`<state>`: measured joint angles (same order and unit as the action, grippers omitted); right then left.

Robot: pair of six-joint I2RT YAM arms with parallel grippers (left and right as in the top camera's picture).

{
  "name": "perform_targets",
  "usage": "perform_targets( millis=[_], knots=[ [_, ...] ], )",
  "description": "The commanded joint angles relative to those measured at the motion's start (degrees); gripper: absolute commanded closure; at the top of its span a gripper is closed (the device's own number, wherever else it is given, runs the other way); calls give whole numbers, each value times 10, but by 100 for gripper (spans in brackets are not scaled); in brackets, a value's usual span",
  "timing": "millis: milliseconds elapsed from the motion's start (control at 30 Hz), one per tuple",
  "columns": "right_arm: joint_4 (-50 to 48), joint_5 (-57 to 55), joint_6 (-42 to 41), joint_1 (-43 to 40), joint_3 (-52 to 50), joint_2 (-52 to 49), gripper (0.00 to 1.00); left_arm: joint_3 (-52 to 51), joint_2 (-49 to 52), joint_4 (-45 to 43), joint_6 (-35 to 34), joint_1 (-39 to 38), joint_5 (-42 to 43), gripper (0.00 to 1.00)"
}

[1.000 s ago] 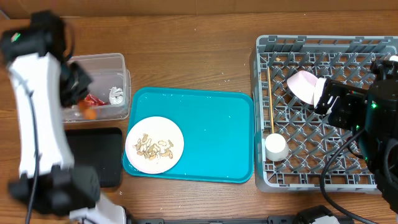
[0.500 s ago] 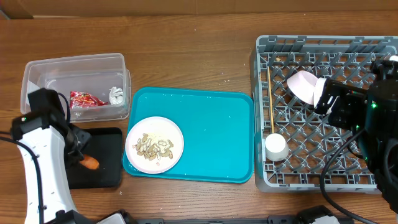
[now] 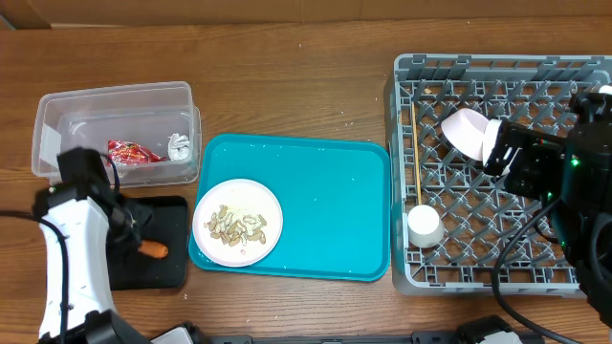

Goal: Sort waste into correct bins and load items into the dishwasher
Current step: 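Carry the carrot with left gripper and drop it on the black tray, then grasp the plate rim with left gripper and lift it over the black tray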

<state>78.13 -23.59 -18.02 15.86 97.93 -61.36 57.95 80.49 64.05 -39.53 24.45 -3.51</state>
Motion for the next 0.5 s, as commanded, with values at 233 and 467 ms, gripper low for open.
perform_targets(
  millis=[233,467],
  knots=[
    [-2,-8,-5,2,5,1,0,103,-3,-10,149,-344,0,51],
    [-2,-8,-5,2,5,1,0,103,107,-71,137,-591,-125,44]
  ],
)
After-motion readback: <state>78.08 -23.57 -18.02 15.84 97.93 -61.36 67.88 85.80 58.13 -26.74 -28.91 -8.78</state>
